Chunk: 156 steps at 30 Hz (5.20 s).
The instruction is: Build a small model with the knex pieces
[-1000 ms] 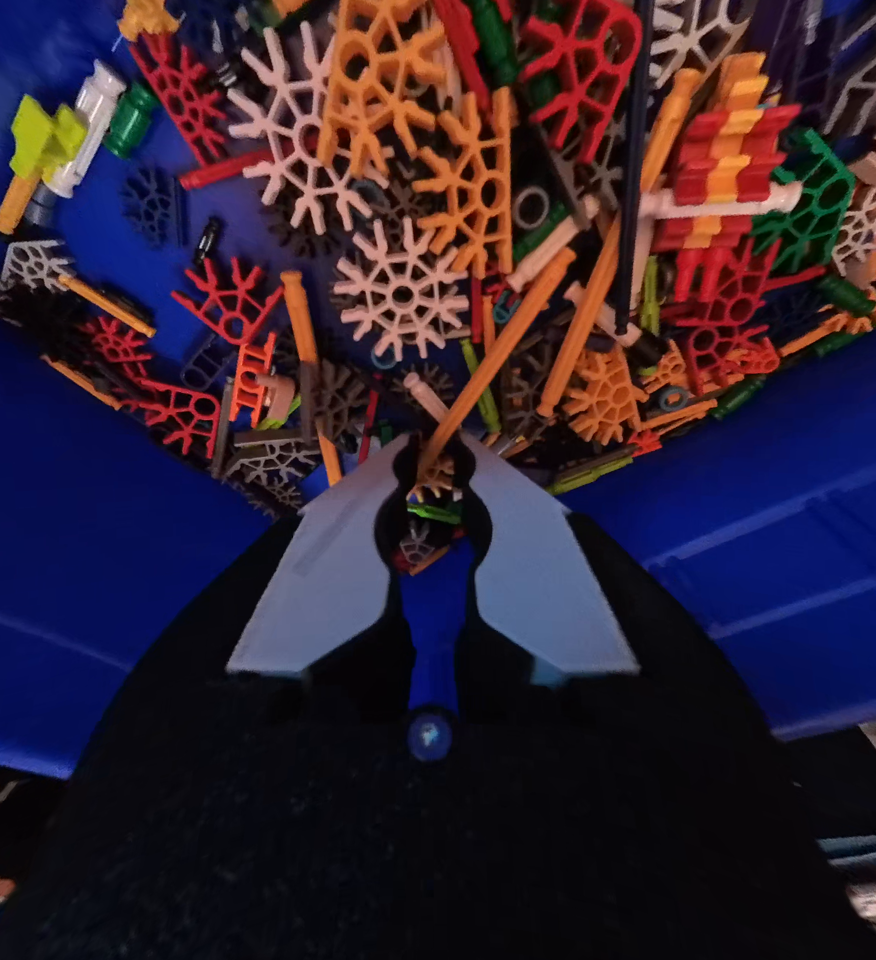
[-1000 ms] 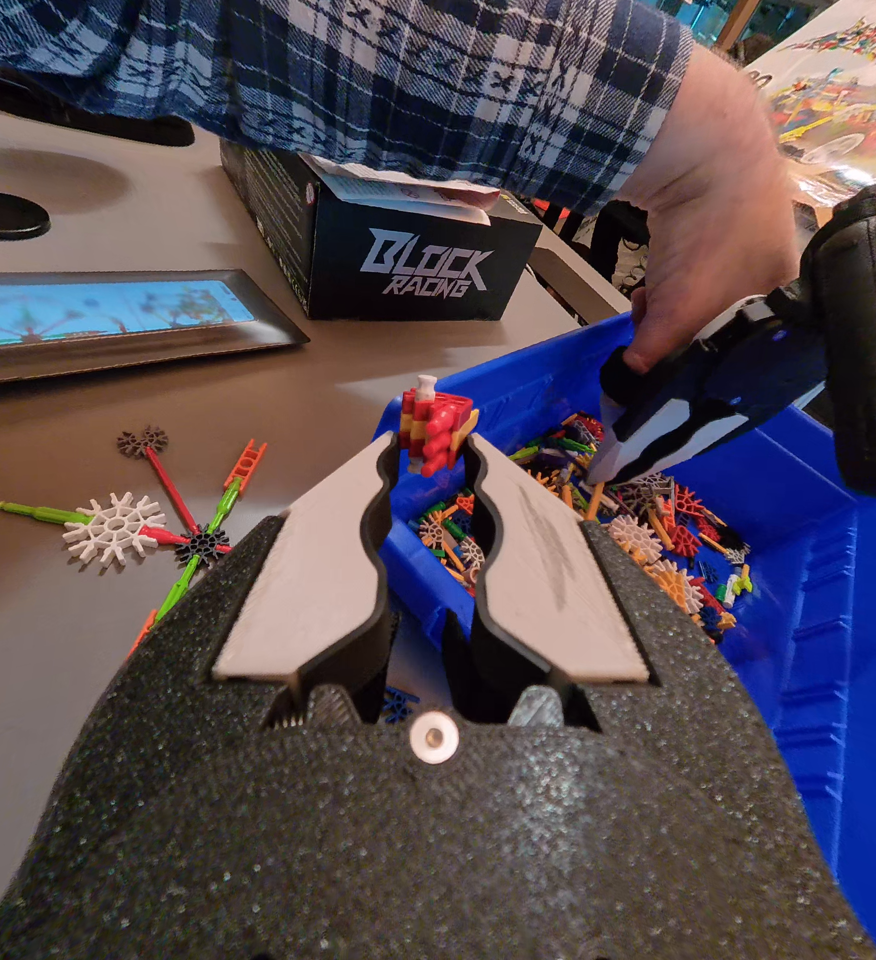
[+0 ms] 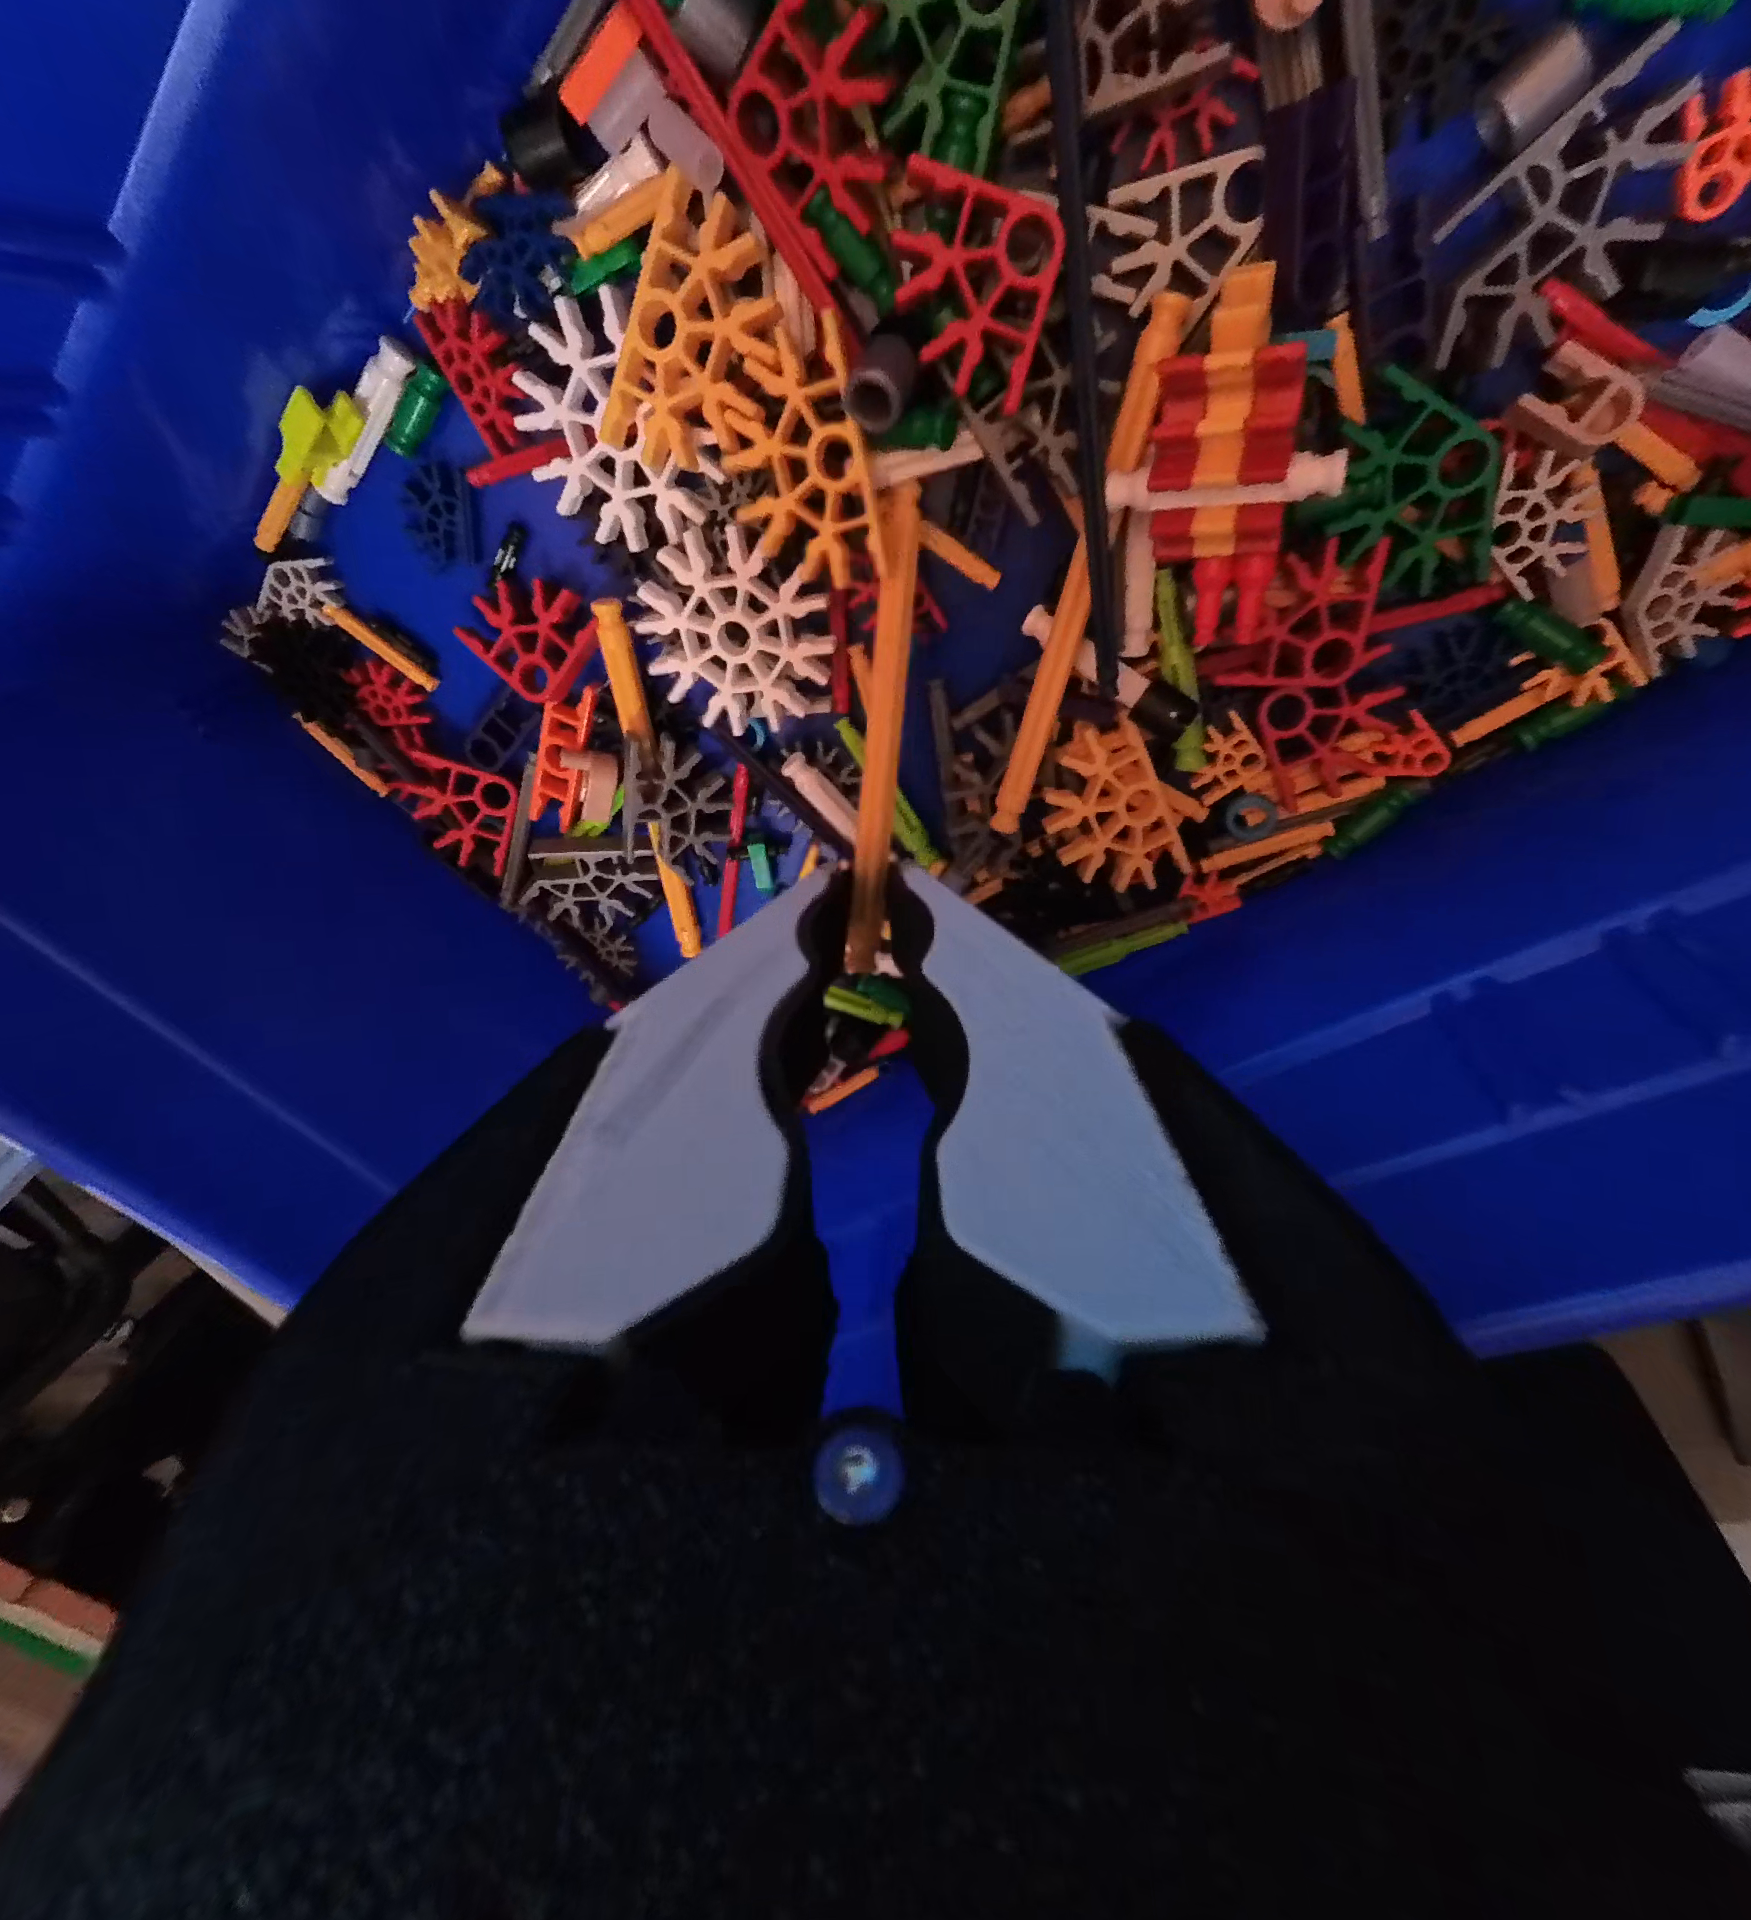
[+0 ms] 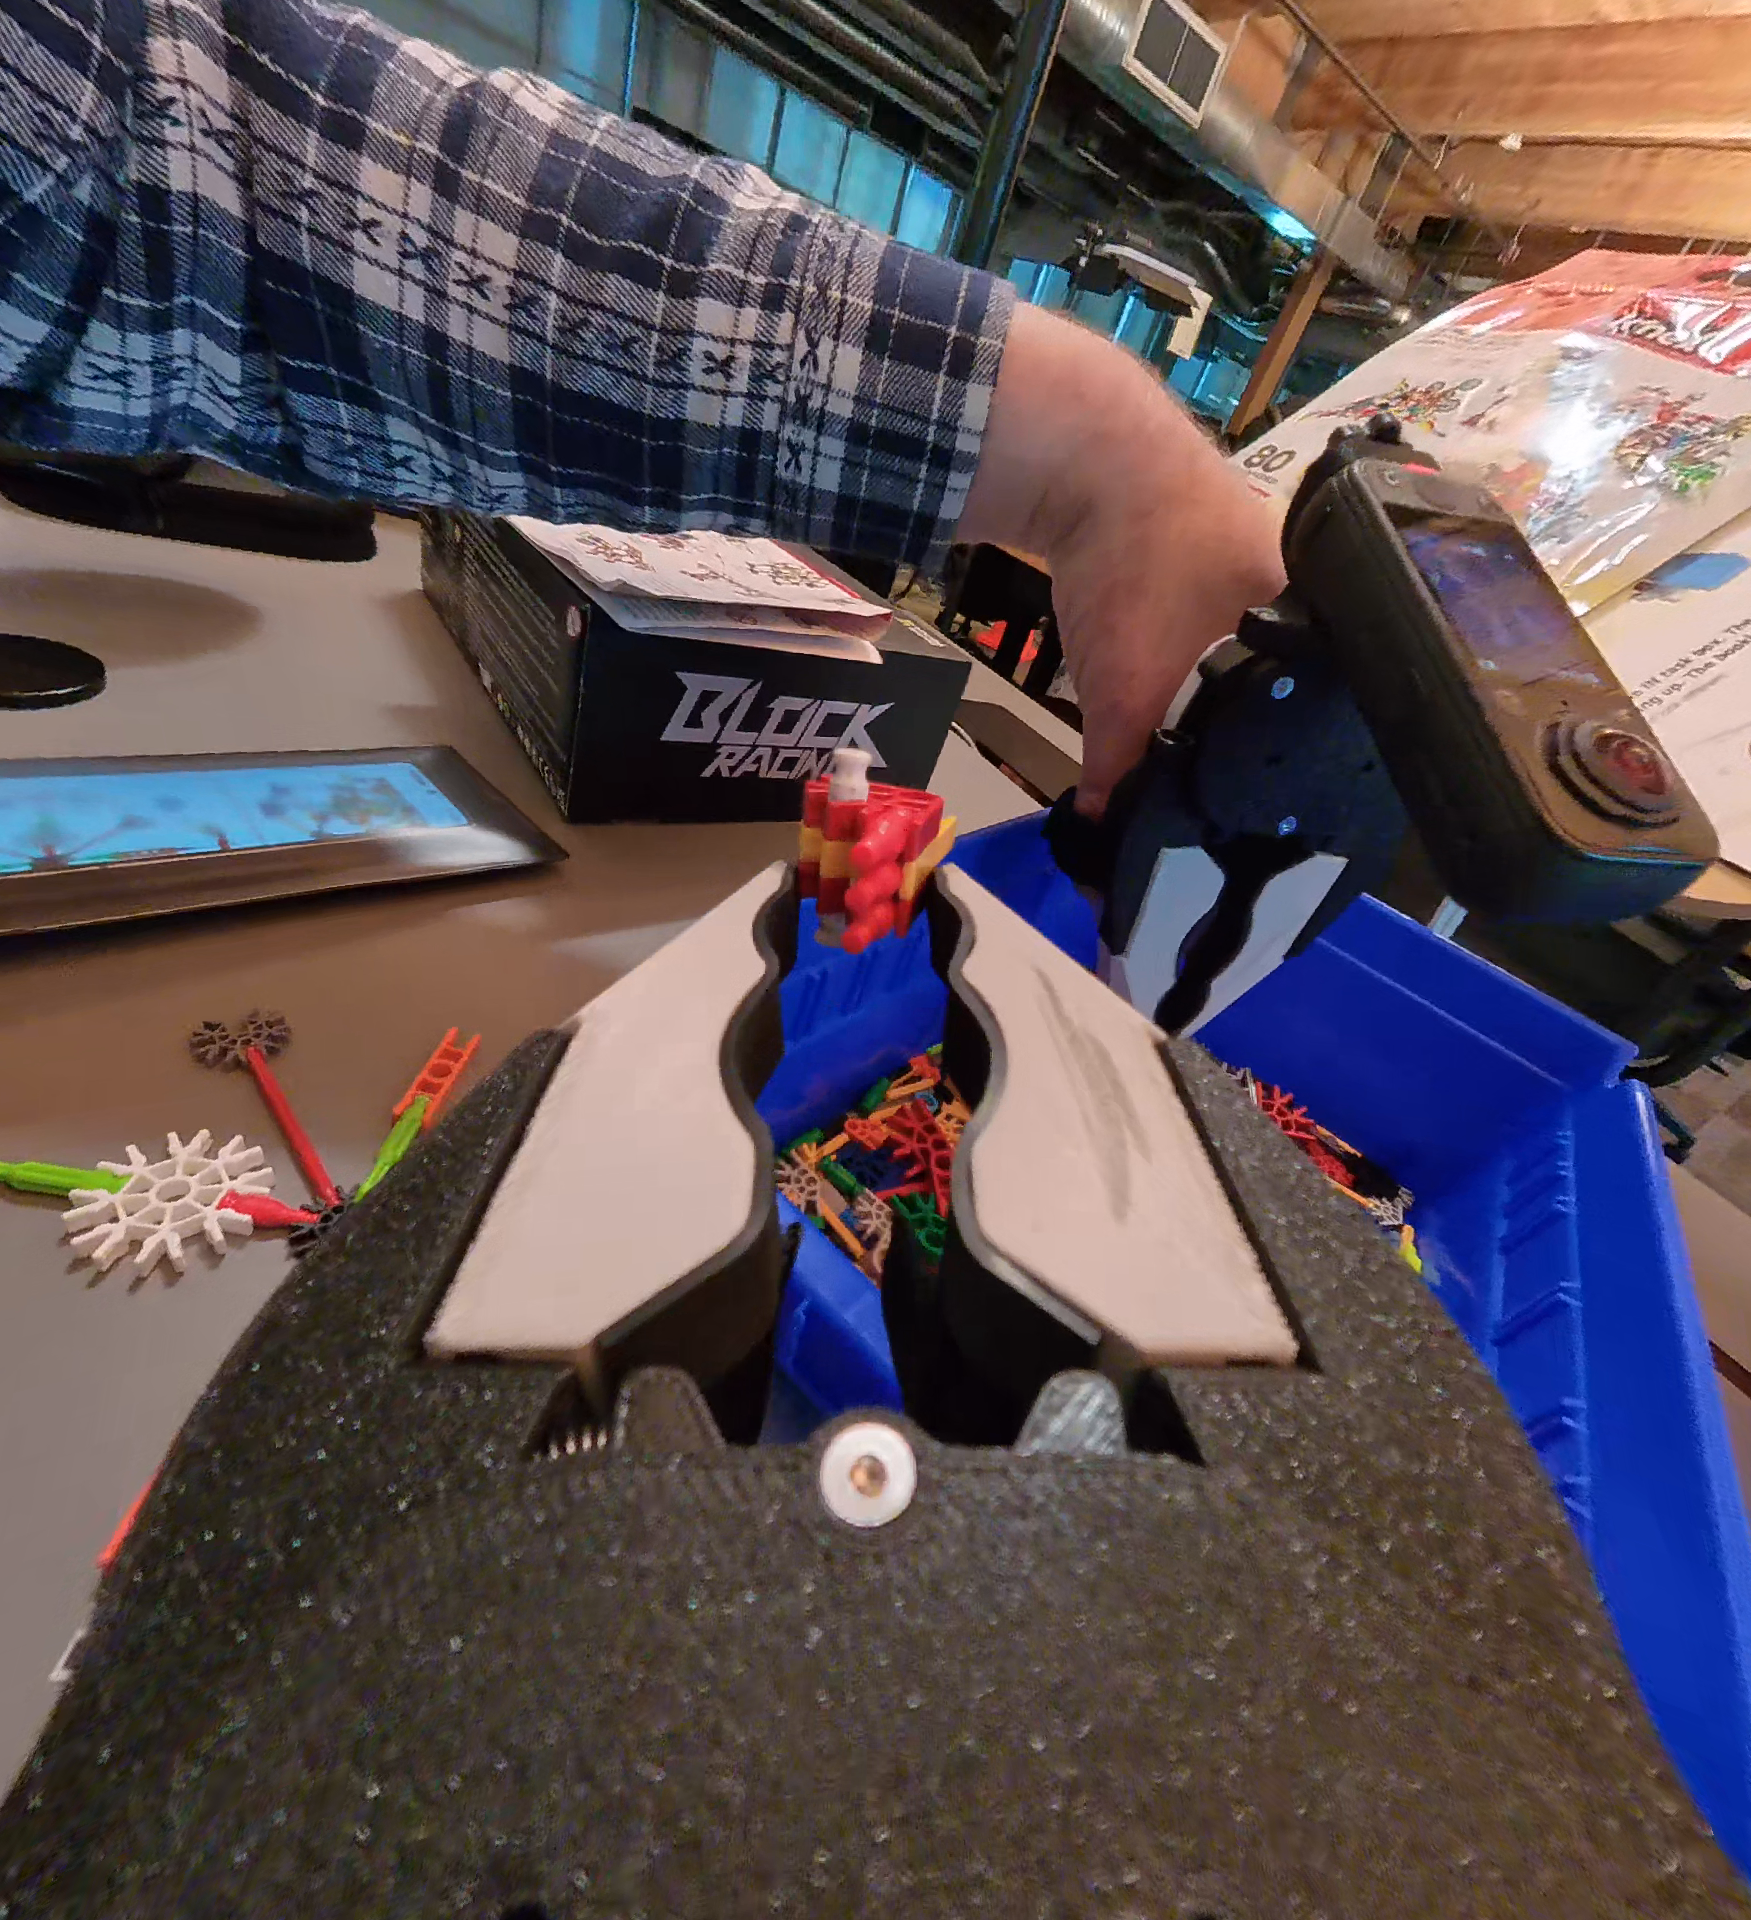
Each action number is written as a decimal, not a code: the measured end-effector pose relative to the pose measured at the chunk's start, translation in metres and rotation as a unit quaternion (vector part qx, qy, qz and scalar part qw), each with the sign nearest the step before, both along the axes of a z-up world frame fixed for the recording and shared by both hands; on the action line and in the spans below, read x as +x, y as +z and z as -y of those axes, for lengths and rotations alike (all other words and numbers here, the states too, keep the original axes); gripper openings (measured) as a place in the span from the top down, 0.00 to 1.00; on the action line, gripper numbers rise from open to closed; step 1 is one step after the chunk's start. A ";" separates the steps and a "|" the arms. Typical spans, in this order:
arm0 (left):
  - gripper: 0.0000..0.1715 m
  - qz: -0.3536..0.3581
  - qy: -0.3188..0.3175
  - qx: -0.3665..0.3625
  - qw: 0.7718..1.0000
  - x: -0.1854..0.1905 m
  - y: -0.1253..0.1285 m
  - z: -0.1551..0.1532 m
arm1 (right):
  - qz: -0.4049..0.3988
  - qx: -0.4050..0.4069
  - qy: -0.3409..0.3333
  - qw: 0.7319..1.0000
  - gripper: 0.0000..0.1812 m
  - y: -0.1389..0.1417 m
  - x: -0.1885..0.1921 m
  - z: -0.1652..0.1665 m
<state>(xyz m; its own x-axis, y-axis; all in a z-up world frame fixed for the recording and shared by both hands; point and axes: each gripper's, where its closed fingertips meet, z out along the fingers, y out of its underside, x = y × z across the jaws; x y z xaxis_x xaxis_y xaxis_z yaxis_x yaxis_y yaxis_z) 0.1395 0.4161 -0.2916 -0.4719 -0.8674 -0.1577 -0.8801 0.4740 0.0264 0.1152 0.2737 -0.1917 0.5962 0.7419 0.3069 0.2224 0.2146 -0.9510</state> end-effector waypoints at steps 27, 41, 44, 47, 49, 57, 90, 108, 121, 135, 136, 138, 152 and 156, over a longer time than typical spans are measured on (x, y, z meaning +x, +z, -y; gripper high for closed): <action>0.74 0.062 0.022 0.021 0.998 -0.002 0.036 0.001 | 0.051 0.006 0.060 0.997 0.87 -0.012 -0.015 0.029; 0.86 0.104 0.122 -0.075 0.984 -0.036 0.031 0.088 | 0.026 0.032 0.083 0.996 0.87 0.006 -0.011 0.049; 0.86 0.090 0.127 -0.059 0.986 -0.049 0.032 0.081 | 0.032 0.028 0.081 0.996 0.87 0.002 -0.012 0.048; 0.85 0.070 0.143 -0.041 0.986 -0.063 0.032 0.070 | 0.032 0.025 0.078 0.996 0.87 0.002 -0.009 0.046; 0.85 0.073 0.151 -0.044 0.985 -0.067 0.034 0.069 | 0.030 0.026 0.078 0.996 0.87 0.003 -0.007 0.046; 0.78 0.144 0.141 0.023 0.979 -0.055 0.064 0.067 | -0.034 0.043 -0.013 0.998 0.88 0.029 0.023 0.028; 0.76 0.404 0.023 -0.127 0.906 -0.011 0.112 0.241 | 0.077 -0.008 -0.002 0.997 0.87 0.006 0.001 0.081; 0.87 0.517 0.159 -0.177 0.822 -0.019 0.081 0.277 | 0.142 -0.073 0.060 0.985 0.86 -0.037 -0.014 0.120; 0.87 0.601 0.267 -0.187 0.730 -0.010 0.083 0.271 | 0.118 -0.101 0.033 0.987 0.84 -0.038 0.002 0.118; 0.87 0.654 0.343 -0.316 0.595 0.011 0.093 0.253 | 0.177 -0.023 -0.051 0.983 0.75 -0.030 0.029 0.099; 0.87 0.652 0.351 -0.323 0.589 0.013 0.092 0.251 | 0.188 -0.014 -0.058 0.980 0.75 -0.030 0.030 0.097; 0.87 0.650 0.355 -0.339 0.580 0.016 0.091 0.250 | 0.205 -0.003 -0.070 0.976 0.73 -0.031 0.032 0.095; 0.87 0.638 0.385 -0.405 0.529 0.026 0.085 0.250 | 0.258 0.022 -0.134 0.956 0.83 -0.038 0.045 0.085; 0.87 0.640 0.380 -0.397 0.538 0.027 0.085 0.251 | 0.250 0.012 -0.123 0.960 0.83 -0.038 0.046 0.086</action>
